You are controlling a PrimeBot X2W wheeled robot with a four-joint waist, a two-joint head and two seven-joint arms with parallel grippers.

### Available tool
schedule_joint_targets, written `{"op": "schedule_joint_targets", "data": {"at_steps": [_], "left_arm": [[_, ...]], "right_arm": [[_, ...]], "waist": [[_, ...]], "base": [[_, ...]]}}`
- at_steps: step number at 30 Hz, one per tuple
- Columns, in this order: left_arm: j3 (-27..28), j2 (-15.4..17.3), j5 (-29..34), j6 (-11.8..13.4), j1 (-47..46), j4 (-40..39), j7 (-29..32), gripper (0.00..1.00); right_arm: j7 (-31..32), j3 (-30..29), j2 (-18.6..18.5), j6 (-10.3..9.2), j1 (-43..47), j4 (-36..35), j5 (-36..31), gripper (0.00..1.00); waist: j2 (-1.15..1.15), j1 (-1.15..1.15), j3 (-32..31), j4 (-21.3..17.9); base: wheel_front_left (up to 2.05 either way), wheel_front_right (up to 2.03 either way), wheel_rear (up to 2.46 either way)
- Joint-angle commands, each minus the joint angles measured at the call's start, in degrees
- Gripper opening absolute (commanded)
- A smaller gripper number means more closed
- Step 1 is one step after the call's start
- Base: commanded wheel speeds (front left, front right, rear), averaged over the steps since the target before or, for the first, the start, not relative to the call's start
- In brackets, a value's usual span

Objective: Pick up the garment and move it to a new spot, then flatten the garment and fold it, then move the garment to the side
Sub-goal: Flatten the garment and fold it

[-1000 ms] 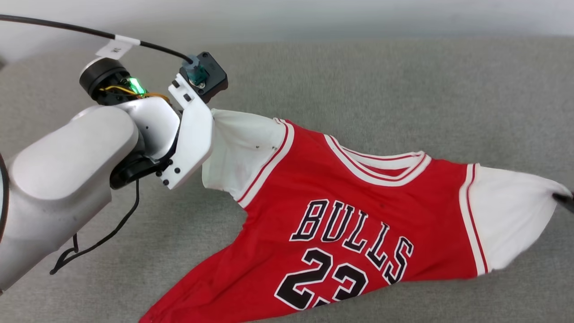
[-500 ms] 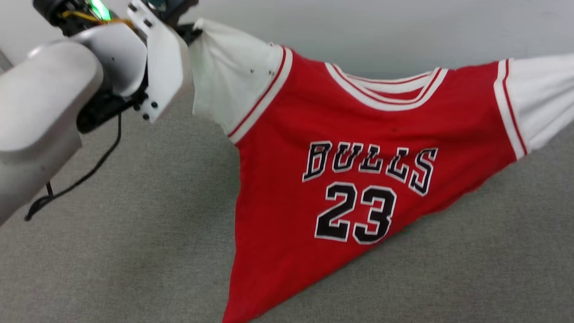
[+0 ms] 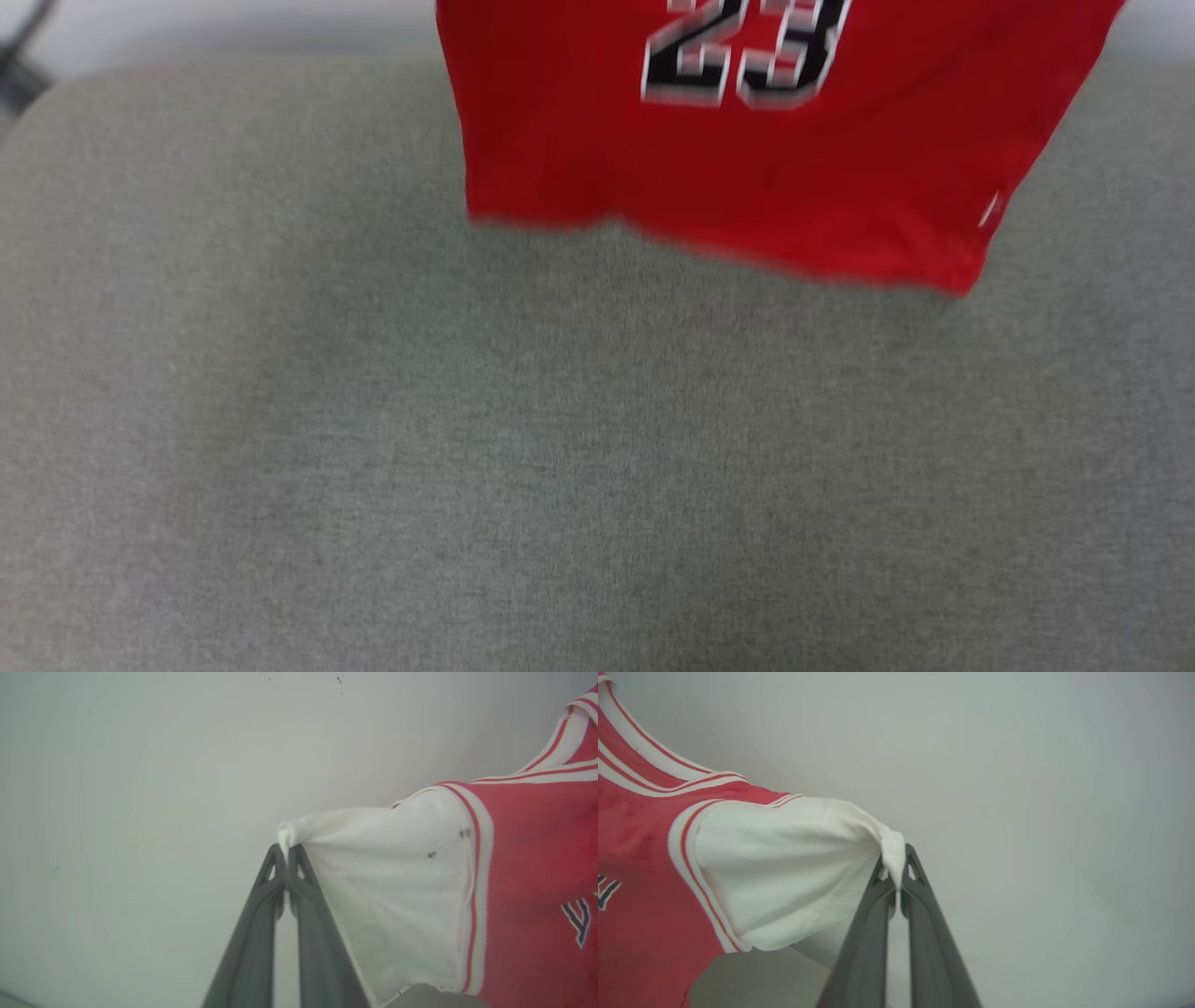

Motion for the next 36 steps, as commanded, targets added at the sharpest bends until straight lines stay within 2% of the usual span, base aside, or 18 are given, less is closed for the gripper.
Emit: {"op": "schedule_joint_targets", "data": {"at_steps": [1,7,13,17,22,27,33,36], "left_arm": [[1.1,-0.2,0.5,0.9,-2.6,1.6,-1.6,0.00],[3.4,-0.5,1.5,1.7,-8.1,5.7,-5.3,0.00],[4.3,-1.6,1.0,0.7,-10.9,10.1,-8.1,0.00],[4.0,-2.8,1.1,-0.2,-10.4,12.6,-10.0,0.00],[3.1,-3.9,0.4,-1.3,-7.1,15.3,-12.5,0.00],[1.8,-4.8,-1.3,-2.4,0.4,16.3,-16.1,0.00],[0.4,-3.4,-4.1,-2.8,12.9,14.1,-19.2,0.00],[0.6,-2.4,-6.6,-2.1,20.4,11.4,-20.4,0.00]], "right_arm": [[-1.7,0.5,1.6,-0.06,-4.6,2.3,-1.5,0.00],[-5.7,3.3,5.3,-0.06,-15.8,10.1,-5.3,0.00],[-10.5,6.8,8.4,-0.06,-24.0,17.9,-6.9,0.00],[-13.2,10.2,9.6,-0.06,-25.6,21.5,-5.7,0.00],[-16.7,15.2,10.0,-0.06,-22.9,24.7,-3.1,0.00],[-20.9,20.2,9.9,-0.06,-16.7,26.3,-0.2,0.00],[-25.2,24.2,9.7,-0.06,-5.5,24.5,4.2,0.00],[-26.8,25.6,9.7,-0.06,1.2,22.7,6.0,0.00]], "waist": [[0.00,0.00,4.3,0.4],[0.00,0.00,8.2,0.7],[0.00,0.00,11.5,1.2],[0.00,0.00,13.2,1.6],[0.00,0.00,13.6,1.8],[0.00,0.00,11.2,1.7],[0.00,0.00,6.7,0.9],[0.00,0.00,4.5,0.6]], "base": [[0.00,0.00,0.00],[0.00,0.00,0.00],[0.00,0.00,0.00],[0.00,0.00,0.00],[0.00,0.00,0.00],[0.00,0.00,0.00],[0.00,0.00,0.00],[0.00,0.00,0.00]]}}
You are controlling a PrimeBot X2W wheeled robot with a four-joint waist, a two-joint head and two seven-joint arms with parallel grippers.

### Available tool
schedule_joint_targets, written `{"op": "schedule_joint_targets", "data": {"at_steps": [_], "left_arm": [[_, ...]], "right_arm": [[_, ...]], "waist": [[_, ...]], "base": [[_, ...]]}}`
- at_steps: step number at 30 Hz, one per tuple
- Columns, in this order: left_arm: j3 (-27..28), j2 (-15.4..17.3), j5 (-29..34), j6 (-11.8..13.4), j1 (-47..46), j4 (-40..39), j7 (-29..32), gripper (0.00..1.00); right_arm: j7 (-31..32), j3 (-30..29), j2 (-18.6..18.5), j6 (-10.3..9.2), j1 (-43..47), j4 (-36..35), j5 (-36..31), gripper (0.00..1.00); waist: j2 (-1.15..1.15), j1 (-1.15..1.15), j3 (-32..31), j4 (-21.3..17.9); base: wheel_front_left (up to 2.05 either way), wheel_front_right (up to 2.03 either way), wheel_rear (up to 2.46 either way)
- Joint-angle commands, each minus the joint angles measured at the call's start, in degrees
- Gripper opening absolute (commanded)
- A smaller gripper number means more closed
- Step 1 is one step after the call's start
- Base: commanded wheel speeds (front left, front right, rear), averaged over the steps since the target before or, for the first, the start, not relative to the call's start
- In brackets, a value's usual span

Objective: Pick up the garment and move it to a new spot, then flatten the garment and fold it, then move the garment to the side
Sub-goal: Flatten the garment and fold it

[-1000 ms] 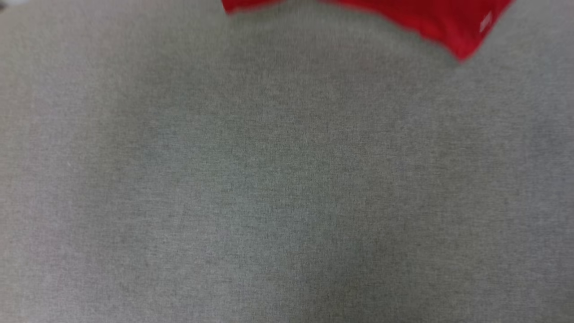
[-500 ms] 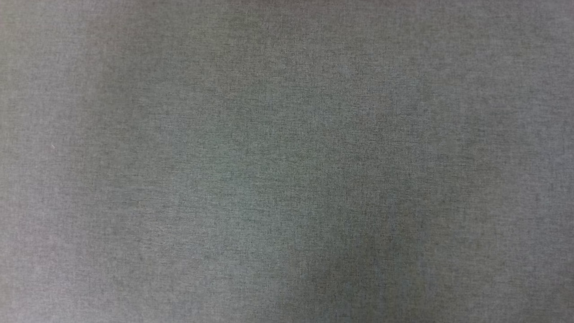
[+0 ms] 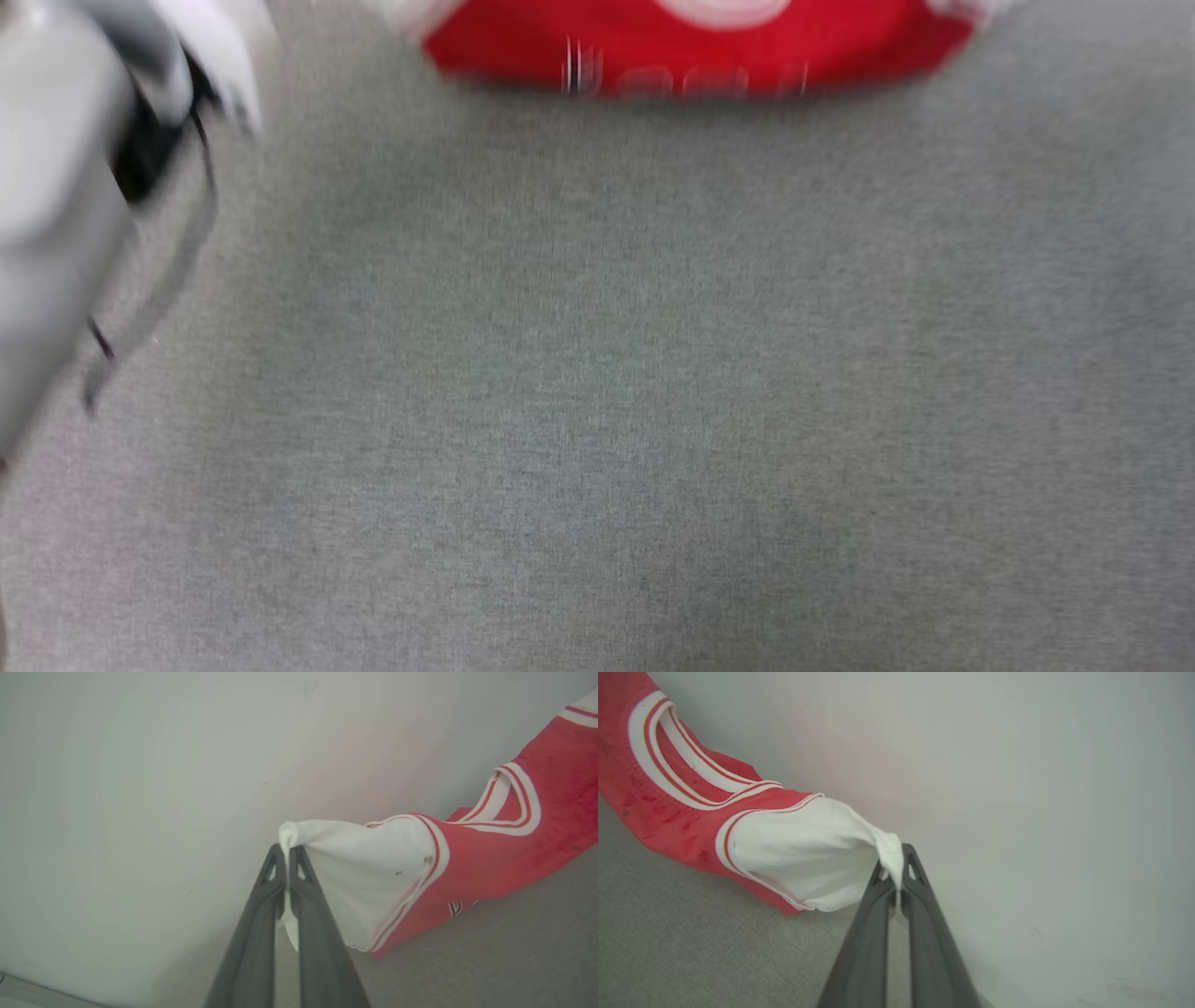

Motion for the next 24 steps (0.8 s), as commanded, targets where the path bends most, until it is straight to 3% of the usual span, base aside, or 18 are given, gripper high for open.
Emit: {"op": "schedule_joint_targets", "data": {"at_steps": [1,12,24], "left_arm": [[0.3,0.9,-1.2,0.8,3.3,-0.9,-0.7,0.00],[-1.1,7.6,-9.6,8.5,33.2,-15.1,-1.8,0.00],[-4.3,16.2,-16.5,16.4,55.0,-27.2,-0.5,0.00]], "right_arm": [[-0.6,0.5,0.0,-0.06,3.2,-1.0,0.7,0.00],[-3.2,0.8,-1.8,-0.05,29.9,-8.1,4.2,0.00],[0.2,-7.7,-7.9,-0.05,55.4,-14.8,6.1,0.00]], "waist": [[0.00,0.00,-2.1,-0.5],[0.00,0.00,-11.1,-1.6],[0.00,0.00,-19.2,-2.0]], "base": [[0.00,0.00,0.00],[0.00,0.00,0.00],[0.00,0.00,0.00]]}}
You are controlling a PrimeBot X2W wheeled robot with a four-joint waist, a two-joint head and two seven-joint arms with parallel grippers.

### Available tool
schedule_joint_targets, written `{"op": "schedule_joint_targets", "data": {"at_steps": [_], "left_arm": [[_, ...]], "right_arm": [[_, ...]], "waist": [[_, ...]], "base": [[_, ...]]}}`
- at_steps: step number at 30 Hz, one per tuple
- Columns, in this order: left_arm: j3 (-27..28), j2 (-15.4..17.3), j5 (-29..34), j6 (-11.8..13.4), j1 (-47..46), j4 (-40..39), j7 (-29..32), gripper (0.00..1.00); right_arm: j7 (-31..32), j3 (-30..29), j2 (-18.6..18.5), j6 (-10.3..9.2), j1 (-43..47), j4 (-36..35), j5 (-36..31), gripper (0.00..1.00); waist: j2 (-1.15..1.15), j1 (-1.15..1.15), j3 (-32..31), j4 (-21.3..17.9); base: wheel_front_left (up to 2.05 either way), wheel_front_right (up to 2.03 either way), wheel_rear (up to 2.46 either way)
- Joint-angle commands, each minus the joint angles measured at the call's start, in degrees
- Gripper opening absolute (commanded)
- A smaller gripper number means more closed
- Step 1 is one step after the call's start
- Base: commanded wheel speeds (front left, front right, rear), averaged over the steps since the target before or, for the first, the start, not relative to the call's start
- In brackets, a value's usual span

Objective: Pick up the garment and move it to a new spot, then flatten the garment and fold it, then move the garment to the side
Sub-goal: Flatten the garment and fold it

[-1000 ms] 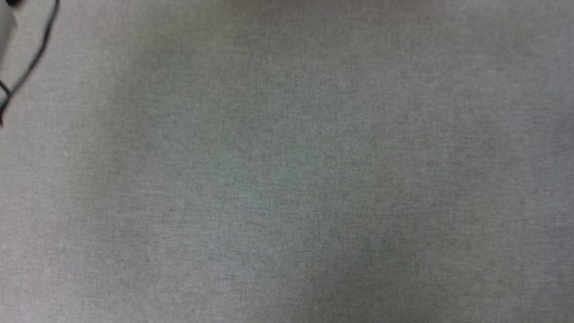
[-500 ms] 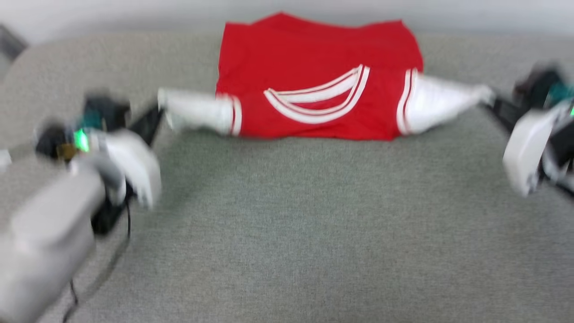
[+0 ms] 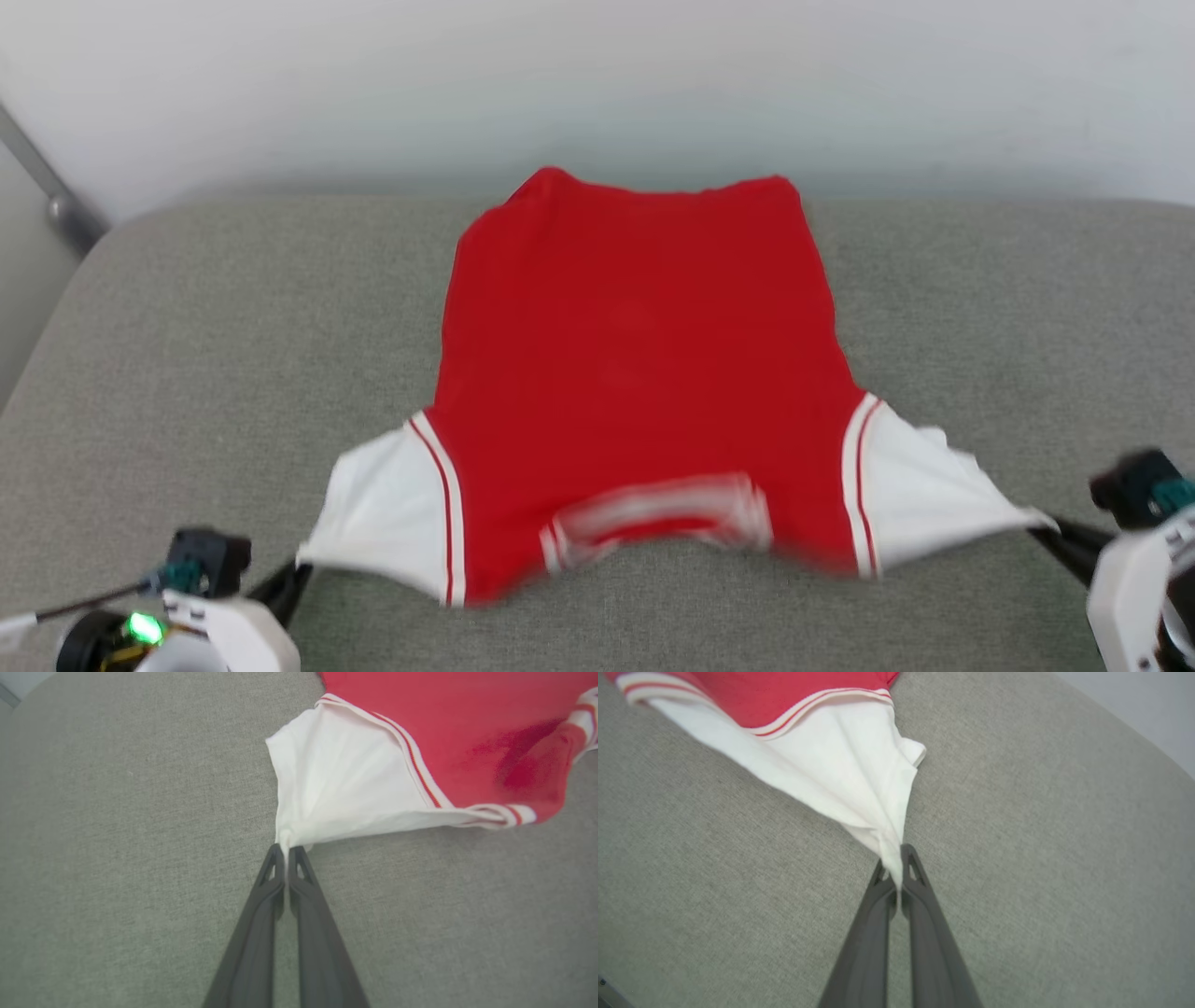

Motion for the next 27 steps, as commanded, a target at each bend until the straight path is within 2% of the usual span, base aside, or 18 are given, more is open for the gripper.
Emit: {"op": "schedule_joint_targets", "data": {"at_steps": [1,6,13,19,20,21,23,27], "left_arm": [[-0.3,0.6,-0.6,0.8,2.0,-0.8,0.0,0.00],[-1.6,2.6,-2.5,2.5,7.4,-3.2,0.2,0.00],[-2.8,4.4,-3.6,4.2,12.2,-6.6,1.3,0.00],[-3.2,4.4,-3.5,5.5,13.2,-9.1,1.7,0.00],[-3.2,4.4,-3.5,5.5,13.2,-9.1,1.7,0.00],[-3.1,4.2,-2.9,5.9,12.4,-9.8,1.4,0.00],[-2.9,4.2,-2.6,6.1,11.9,-10.2,1.3,0.00],[-2.9,4.0,-0.6,6.8,9.8,-12.4,1.5,0.00]], "right_arm": [[0.5,-1.6,-0.8,-0.05,3.3,-0.7,0.3,0.00],[2.7,-7.3,-2.1,-0.05,14.7,-3.6,0.1,0.00],[8.1,-16.5,-1.5,-0.05,30.2,-10.4,-0.4,0.00],[14.7,-25.4,-0.5,-0.05,38.0,-16.9,-3.4,0.02],[14.7,-25.4,-0.5,-0.05,38.0,-16.9,-3.4,0.02],[16.6,-28.7,0.4,-0.05,38.6,-19.5,-4.6,1.00],[17.4,-30.6,0.8,-0.05,38.7,-20.8,-5.1,1.00],[20.6,-38.0,1.1,-0.04,37.2,-25.9,-6.8,1.00]], "waist": [[-0.01,0.01,-1.5,-0.1],[-0.01,0.01,-3.9,0.0],[-0.01,0.01,-4.6,0.2],[-0.01,0.01,-3.8,0.5],[-0.01,0.01,-3.8,0.5],[-0.01,0.01,-3.3,0.7],[-0.01,0.01,-2.9,0.8],[-0.01,0.01,-0.7,2.0]], "base": [[0.00,0.00,0.00],[0.00,0.00,0.00],[0.00,0.00,0.00],[0.00,0.00,0.00],[0.00,0.00,0.00],[0.00,0.00,0.00],[0.00,0.00,0.00],[0.00,0.00,0.00]]}}
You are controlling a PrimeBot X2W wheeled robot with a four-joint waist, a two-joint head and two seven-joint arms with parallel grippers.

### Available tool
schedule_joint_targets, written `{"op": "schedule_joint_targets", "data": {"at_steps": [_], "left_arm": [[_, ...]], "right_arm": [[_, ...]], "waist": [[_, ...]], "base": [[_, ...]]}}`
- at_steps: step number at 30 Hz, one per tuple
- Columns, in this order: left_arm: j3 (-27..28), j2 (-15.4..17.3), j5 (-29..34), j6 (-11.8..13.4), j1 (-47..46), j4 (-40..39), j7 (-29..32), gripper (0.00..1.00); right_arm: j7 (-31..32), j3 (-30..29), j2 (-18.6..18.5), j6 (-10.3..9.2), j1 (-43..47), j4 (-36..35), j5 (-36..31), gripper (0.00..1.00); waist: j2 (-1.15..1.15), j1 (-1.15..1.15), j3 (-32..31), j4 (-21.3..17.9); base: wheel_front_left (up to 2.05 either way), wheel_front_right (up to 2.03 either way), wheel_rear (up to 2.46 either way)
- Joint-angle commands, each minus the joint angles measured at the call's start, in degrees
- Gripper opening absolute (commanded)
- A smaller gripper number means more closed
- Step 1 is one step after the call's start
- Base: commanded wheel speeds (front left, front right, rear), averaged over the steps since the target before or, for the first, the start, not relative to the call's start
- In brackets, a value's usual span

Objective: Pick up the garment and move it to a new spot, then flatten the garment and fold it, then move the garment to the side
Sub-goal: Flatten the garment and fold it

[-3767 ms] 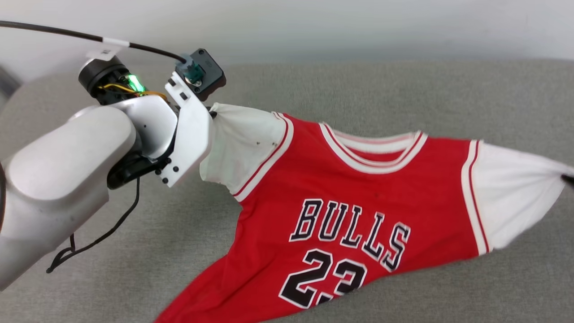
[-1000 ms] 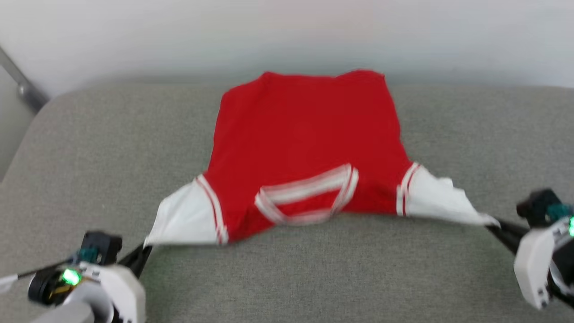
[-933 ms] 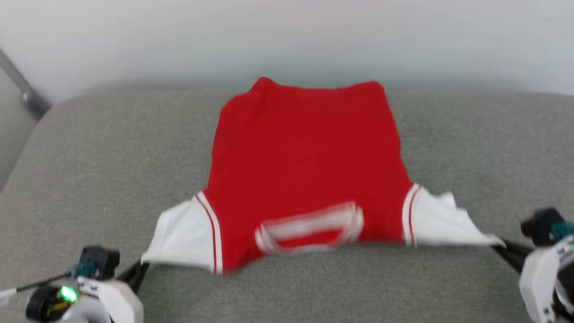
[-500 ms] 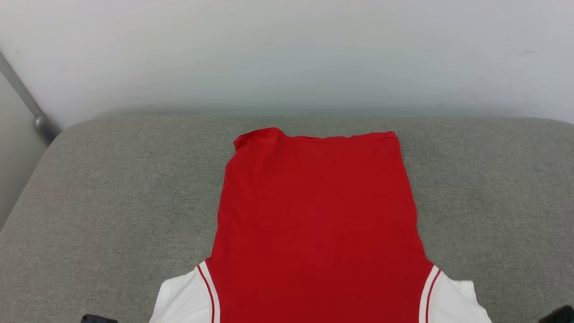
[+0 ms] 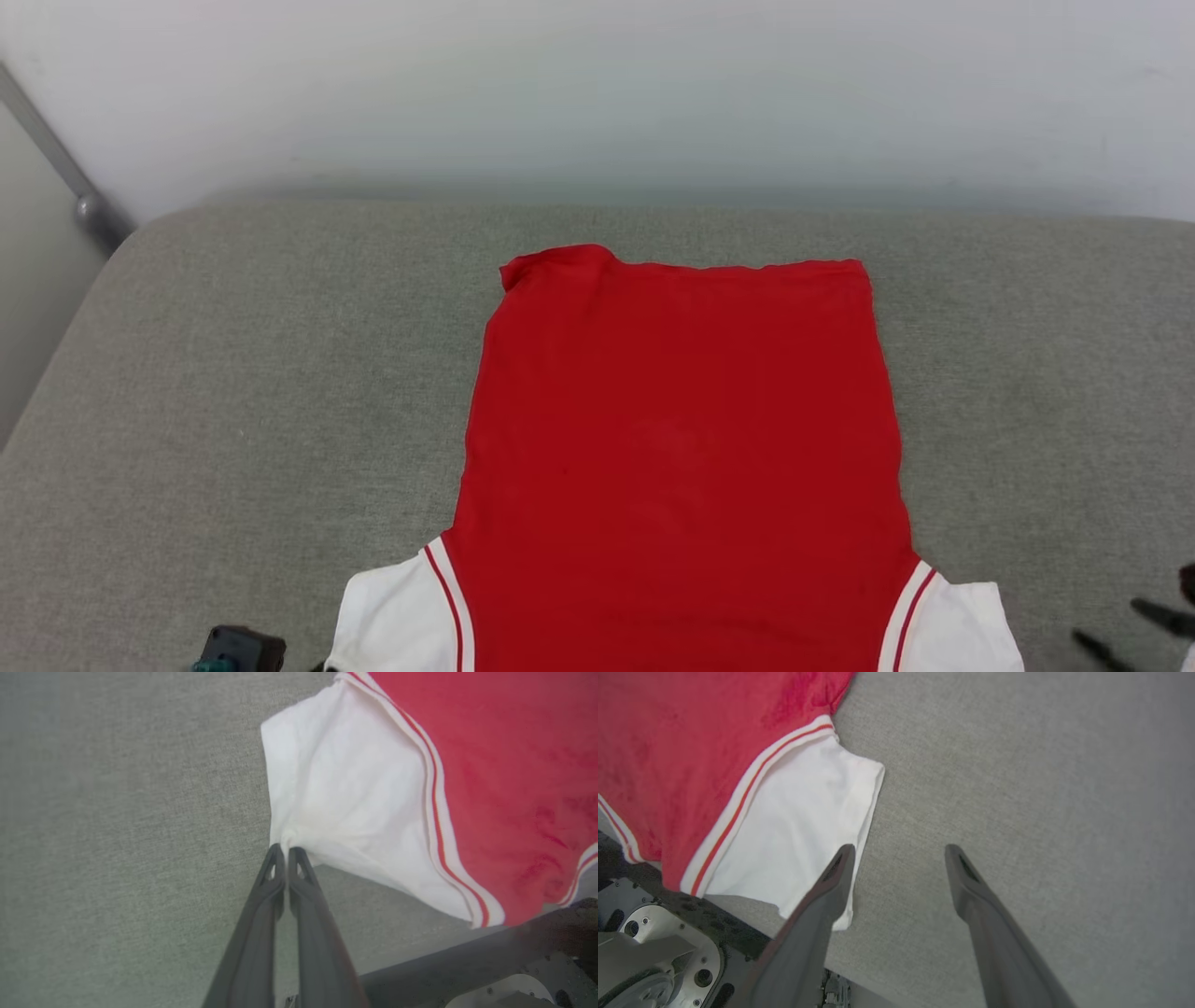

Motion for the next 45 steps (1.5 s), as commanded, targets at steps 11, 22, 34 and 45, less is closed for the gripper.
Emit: {"op": "schedule_joint_targets", "data": {"at_steps": [11,22,34,45], "left_arm": [[1.7,-0.8,6.0,2.8,-7.9,-5.9,-0.6,0.00],[2.7,-4.3,11.3,3.8,-14.1,-9.3,-1.6,0.00],[2.5,-7.5,14.0,3.8,-17.1,-9.6,-1.7,0.00],[2.5,-9.5,14.3,2.8,-18.0,-7.0,-1.9,0.00]], "right_arm": [[11.9,-10.7,-9.3,-0.04,-22.9,-7.9,2.6,1.00],[44.1,4.1,-11.2,-0.04,-58.3,-0.5,8.6,1.00],[58.8,11.0,-1.5,-0.04,-75.1,12.7,1.5,1.00],[56.3,14.0,-0.3,-0.04,-67.5,17.5,2.6,1.00]], "waist": [[-0.01,0.00,12.4,5.7],[-0.01,0.00,24.2,12.4],[-0.01,0.00,31.2,17.1],[-0.01,0.00,34.3,17.5]], "base": [[0.00,0.00,0.00],[0.00,0.00,0.00],[0.00,0.00,0.00],[0.00,0.00,0.00]]}}
